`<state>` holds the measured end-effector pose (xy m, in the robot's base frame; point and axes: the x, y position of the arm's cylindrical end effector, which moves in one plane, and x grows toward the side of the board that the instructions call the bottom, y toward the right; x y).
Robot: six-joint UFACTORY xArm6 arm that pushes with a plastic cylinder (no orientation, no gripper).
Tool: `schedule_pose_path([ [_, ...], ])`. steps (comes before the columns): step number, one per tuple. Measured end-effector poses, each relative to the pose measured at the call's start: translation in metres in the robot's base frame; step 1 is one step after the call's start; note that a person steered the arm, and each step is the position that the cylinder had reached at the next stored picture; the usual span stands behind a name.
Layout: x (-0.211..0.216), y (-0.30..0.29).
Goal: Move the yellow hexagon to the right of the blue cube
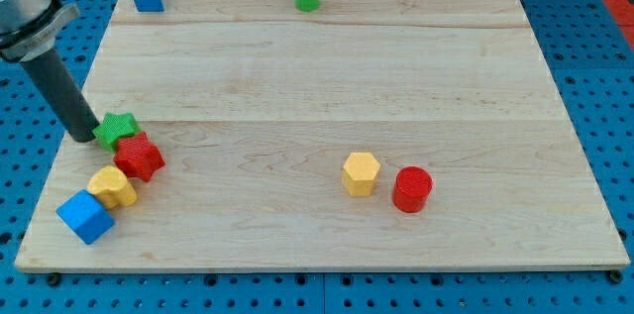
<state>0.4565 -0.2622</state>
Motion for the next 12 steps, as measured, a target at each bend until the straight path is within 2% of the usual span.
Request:
schedule_pose_path([
  [1, -0.05, 0.023],
  [2, -0.078, 0.094],
  [3, -0.081, 0.193],
  [5, -0.01, 0.306],
  [6, 0.003, 0.381],
  [7, 0.054, 0.411],
  [8, 0.103, 0.391],
  [9, 0.11, 0.364],
  [10, 0.087, 0.364],
  [12, 0.075, 0.345],
])
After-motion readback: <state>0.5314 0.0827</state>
